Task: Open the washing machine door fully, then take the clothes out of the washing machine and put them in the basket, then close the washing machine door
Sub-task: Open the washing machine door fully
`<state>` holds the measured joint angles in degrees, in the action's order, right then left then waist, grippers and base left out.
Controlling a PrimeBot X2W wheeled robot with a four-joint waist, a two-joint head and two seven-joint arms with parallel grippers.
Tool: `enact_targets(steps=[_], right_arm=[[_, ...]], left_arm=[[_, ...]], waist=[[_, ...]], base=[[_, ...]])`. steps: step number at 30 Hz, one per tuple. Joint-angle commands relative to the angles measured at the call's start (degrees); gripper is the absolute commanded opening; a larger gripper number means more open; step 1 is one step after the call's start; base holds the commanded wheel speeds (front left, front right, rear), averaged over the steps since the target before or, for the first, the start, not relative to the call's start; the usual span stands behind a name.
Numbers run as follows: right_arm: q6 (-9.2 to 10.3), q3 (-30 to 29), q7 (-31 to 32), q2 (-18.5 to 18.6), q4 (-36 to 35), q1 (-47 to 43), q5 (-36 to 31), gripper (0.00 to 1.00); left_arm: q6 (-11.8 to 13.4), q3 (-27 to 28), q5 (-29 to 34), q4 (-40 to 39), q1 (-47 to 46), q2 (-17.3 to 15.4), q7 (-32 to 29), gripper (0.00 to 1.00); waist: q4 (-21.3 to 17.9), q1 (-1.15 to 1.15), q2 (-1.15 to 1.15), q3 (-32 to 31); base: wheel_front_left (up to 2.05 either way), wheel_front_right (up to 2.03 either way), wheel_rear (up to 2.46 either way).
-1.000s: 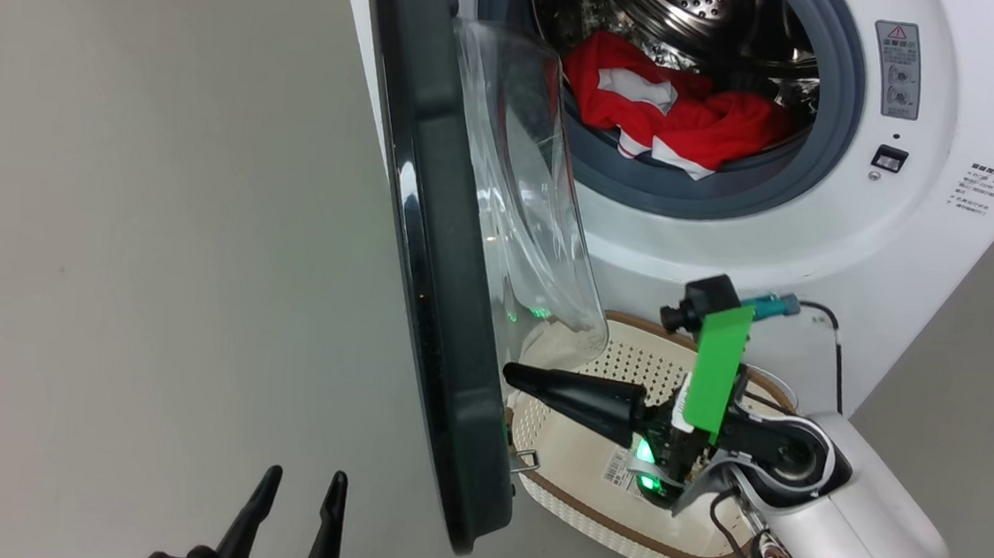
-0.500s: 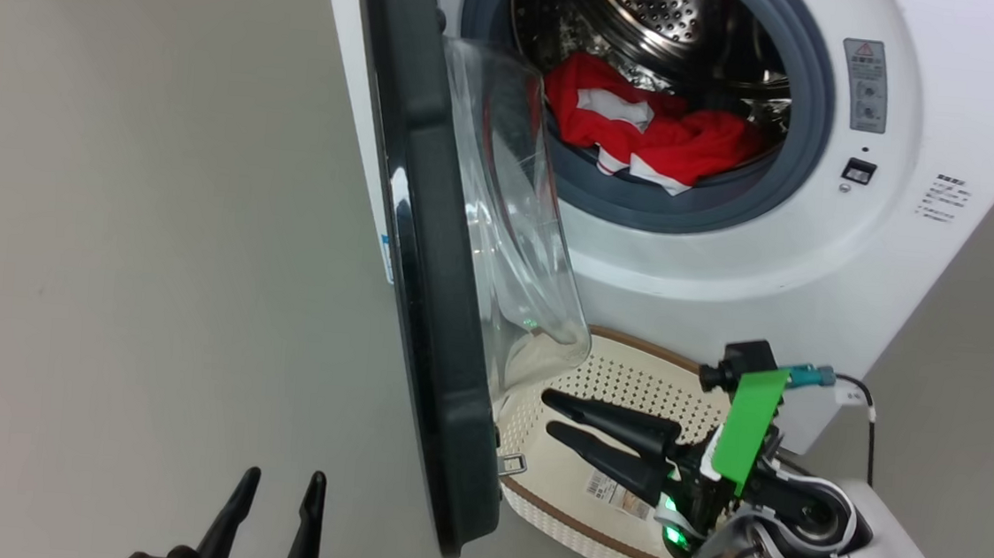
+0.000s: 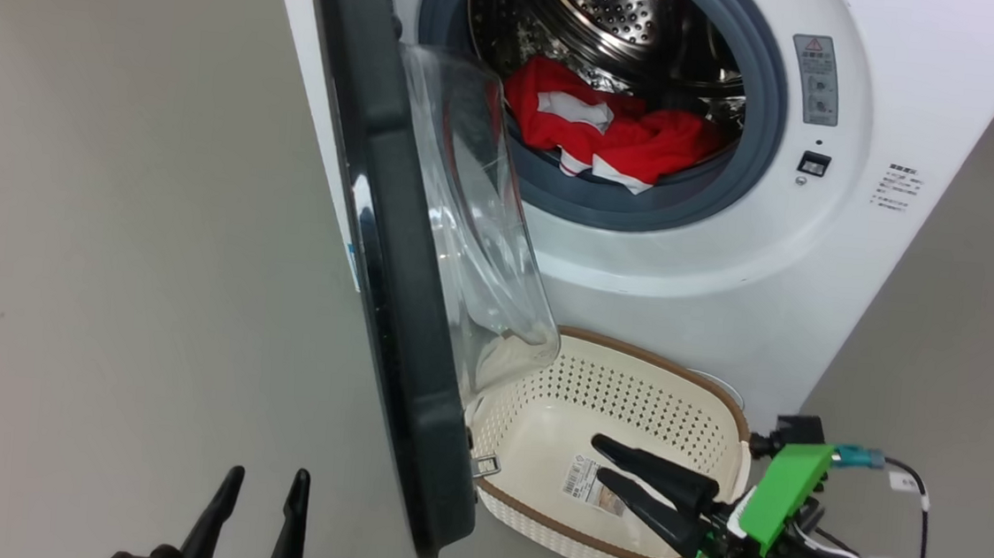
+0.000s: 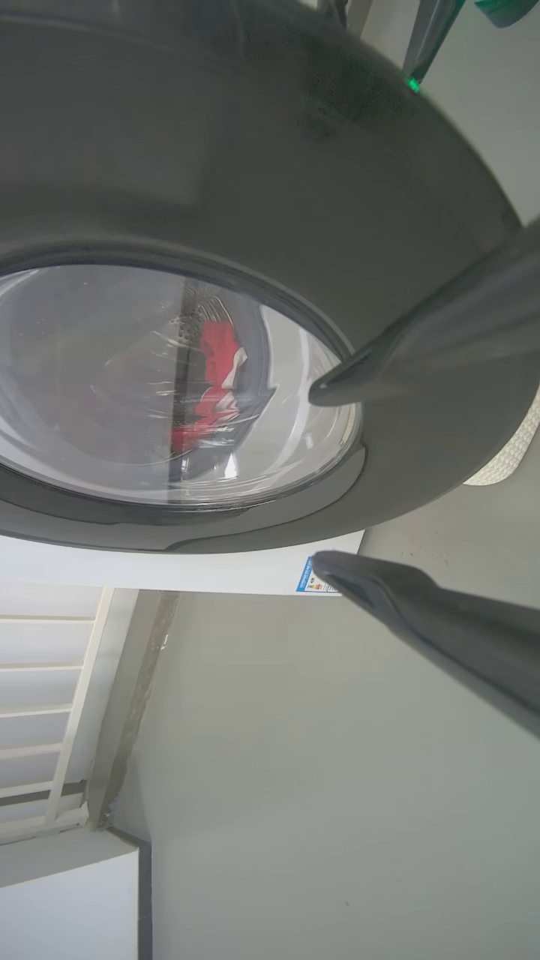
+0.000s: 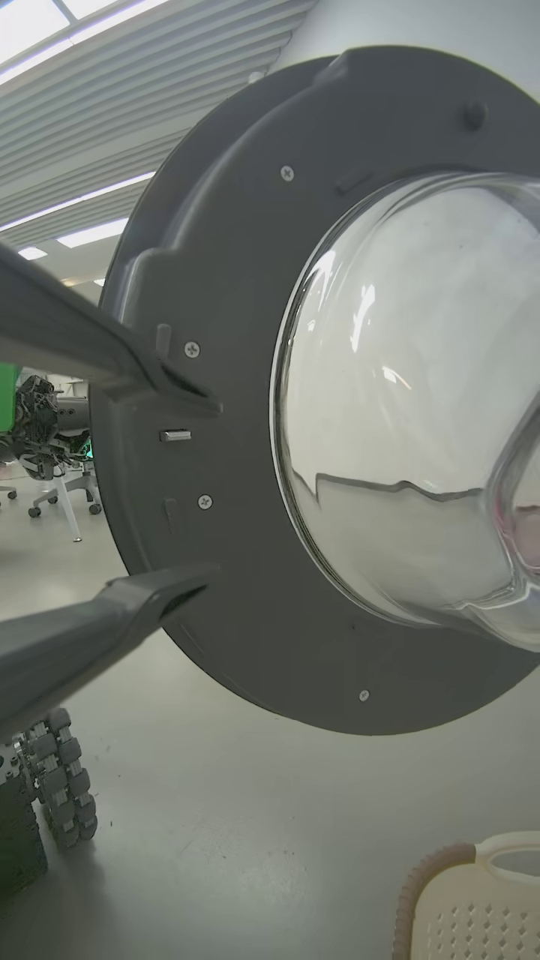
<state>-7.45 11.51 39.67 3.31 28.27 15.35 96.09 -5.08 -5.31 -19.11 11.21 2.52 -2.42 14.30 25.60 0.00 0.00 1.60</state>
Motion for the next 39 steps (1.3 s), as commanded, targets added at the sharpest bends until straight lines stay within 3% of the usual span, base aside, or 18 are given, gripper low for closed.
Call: enact_targets(steps=[1, 13, 17, 29, 33, 39], right_arm=[[-0.03, 0.1, -1.3, -0.3, -1.8, -0.3, -1.1, 1.0], [-0.03, 0.3, -16.0, 1.8, -3.3, -5.2, -12.2, 1.0], [-0.03, 1.7, -24.9, 3.9, -3.6, -6.4, -17.3, 1.0], [-0.03, 14.0, -51.1, 11.8, -6.6, -7.1, -26.6, 1.0], [-0.03, 17.2, -54.4, 13.7, -5.2, -6.3, -30.8, 1.0], [-0.03, 7.6, -54.6, 11.1, -6.8, -7.7, -49.3, 1.0]], left_arm=[[-0.5, 2.3, 0.6, -1.1, -0.3, -0.5, 0.7, 1.0], [-0.9, 4.0, 0.6, -0.7, -0.1, -0.5, 0.7, 1.0], [-1.0, 4.4, 0.5, -0.6, -0.1, -0.5, 0.7, 1.0], [-0.9, 5.1, 0.3, -0.2, -0.3, -0.5, 0.7, 1.0], [-1.0, 5.2, 0.4, -0.2, -0.3, -0.5, 0.7, 1.0], [-1.0, 5.5, 0.3, -0.2, -0.6, -0.5, 0.7, 1.0]], waist=[[-0.5, 0.0, 0.0, 0.0], [-2.4, 0.0, 0.0, -0.1], [-2.8, 0.0, 0.0, -0.1], [-3.3, 0.0, 0.0, -0.2], [-3.4, 0.0, 0.0, -0.2], [-3.5, 0.0, 0.0, 0.1]], base=[[0.0, 0.0, 0.0], [0.0, 0.0, 0.0], [0.0, 0.0, 0.0], [0.0, 0.0, 0.0], [0.0, 0.0, 0.0], [0.0, 0.0, 0.0]])
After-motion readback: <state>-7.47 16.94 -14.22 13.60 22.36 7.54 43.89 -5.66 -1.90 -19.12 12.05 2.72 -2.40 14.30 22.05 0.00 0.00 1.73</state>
